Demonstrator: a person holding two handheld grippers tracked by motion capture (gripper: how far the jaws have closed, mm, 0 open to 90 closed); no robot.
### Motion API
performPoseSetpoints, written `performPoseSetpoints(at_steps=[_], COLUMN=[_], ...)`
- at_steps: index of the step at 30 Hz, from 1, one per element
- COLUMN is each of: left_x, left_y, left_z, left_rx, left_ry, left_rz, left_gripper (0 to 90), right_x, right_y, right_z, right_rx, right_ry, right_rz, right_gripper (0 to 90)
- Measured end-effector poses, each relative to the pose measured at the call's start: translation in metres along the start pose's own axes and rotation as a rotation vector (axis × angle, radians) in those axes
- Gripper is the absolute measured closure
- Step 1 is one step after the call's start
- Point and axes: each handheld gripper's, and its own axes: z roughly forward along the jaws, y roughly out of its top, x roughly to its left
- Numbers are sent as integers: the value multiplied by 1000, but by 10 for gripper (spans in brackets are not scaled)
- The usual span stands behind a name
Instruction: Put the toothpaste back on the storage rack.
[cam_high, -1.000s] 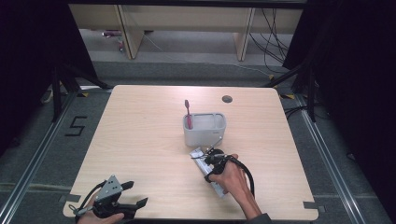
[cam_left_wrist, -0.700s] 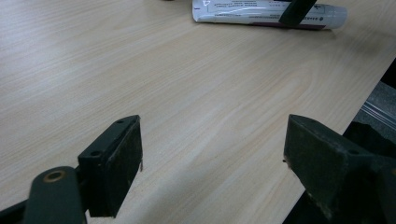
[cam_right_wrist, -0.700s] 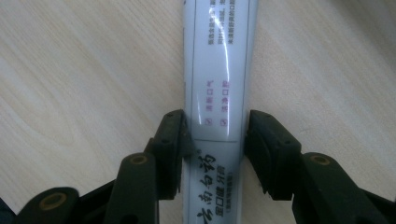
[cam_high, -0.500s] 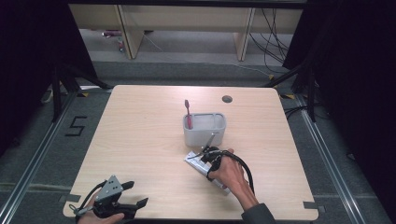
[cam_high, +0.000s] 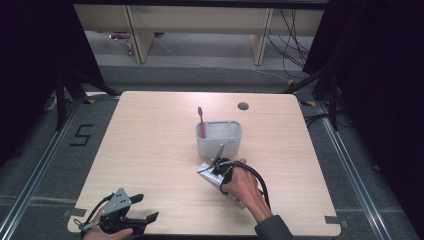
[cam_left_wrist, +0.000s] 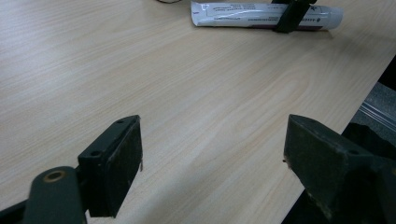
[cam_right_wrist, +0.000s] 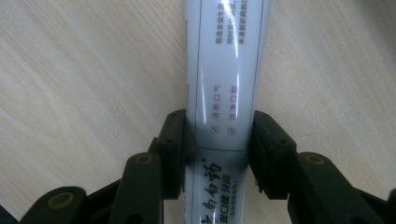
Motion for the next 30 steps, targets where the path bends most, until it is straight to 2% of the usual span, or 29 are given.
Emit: performPoseSetpoints(at_steps=[1, 2, 4, 6, 13, 16, 20, 25, 30], left_x=[0, 0, 0, 0, 0, 0, 0, 0, 0], left_y=[0, 0, 0, 0, 0, 0, 0, 0, 0], left_z=[0, 0, 0, 0, -1, 0, 0, 0, 0], left_rx=[3, 0, 0, 0, 0, 0, 10, 1, 1], left_ry=[-2, 0, 0, 0, -2, -2, -2, -3, -4], left_rz=[0, -1, 2, 2, 5, 4, 9, 2, 3], left_gripper=[191, 191, 191, 191, 191, 191, 191, 191, 191], right_x=[1, 0, -1, 0, 0, -2, -2, -3, -4], right_y=[0, 1, 1, 1, 2, 1, 1, -1, -4], right_z=[0, 1, 0, 0, 0, 0, 0, 0, -2], right_rx=[7, 2, 2, 5, 8, 1, 2, -11, -25], right_ry=[2, -1, -1, 0, -7, -1, 4, 3, 15], right_rz=[10, -6, -9, 4, 0, -24, -18, -40, -22], right_gripper=[600, 601, 601, 602, 613, 628, 641, 654, 660])
